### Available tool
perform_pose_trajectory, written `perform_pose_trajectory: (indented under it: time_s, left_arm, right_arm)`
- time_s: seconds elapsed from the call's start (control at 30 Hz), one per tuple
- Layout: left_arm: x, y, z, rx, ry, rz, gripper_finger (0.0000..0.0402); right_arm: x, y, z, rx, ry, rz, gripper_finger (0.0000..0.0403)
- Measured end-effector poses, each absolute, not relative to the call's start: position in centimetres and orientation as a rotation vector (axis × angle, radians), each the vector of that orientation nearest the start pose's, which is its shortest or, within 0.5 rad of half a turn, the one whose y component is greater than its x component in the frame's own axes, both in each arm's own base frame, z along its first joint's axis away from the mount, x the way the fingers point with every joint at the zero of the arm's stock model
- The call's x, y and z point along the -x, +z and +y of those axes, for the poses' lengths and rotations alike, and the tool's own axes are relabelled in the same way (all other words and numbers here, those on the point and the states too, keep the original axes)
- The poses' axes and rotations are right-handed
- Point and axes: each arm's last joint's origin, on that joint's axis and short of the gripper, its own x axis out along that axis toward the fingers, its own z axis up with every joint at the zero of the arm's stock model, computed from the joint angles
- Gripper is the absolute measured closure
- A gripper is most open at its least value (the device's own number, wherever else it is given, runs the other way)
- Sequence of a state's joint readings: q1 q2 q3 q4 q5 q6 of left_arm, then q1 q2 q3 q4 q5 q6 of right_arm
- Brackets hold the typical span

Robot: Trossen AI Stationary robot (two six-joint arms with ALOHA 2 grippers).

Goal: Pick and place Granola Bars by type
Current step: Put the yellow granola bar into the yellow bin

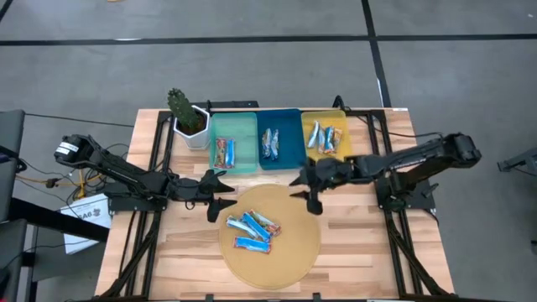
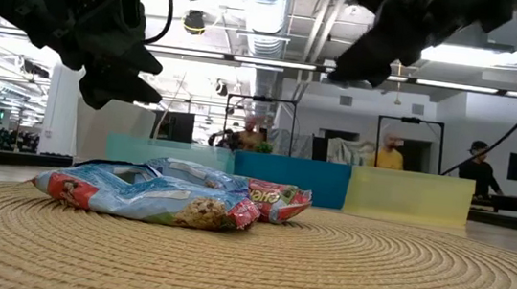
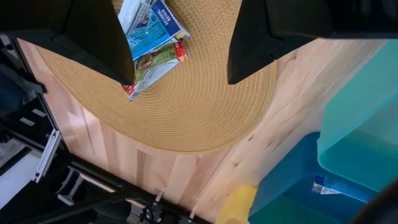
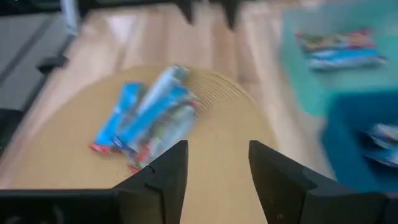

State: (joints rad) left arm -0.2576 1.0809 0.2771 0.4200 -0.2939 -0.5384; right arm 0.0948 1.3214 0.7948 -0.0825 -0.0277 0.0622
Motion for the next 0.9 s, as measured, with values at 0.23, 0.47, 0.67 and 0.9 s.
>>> perform_pose_trajectory:
  time_s: [0.23,0.47,0.67,0.9]
  left_arm:
    - [-19.3,16.4,-4.2,0.419,0.137,0.365,0.0152]
    - [-19.1,16.2,-4.2,0.404,0.141,0.392,0.0152]
    - [-19.1,16.0,-4.2,0.381,0.143,0.412,0.0152]
    - [-19.0,15.9,-4.3,0.342,0.117,0.433,0.0152]
  right_arm:
    - [-29.6,20.7,5.9,-0.032,0.155,0.522,0.0248]
    - [-31.7,18.9,8.0,0.001,0.176,0.400,0.0260]
    - [-34.1,18.5,8.4,-0.025,0.117,0.397,0.0273]
    - [-36.8,18.8,9.8,0.031,0.130,0.587,0.0285]
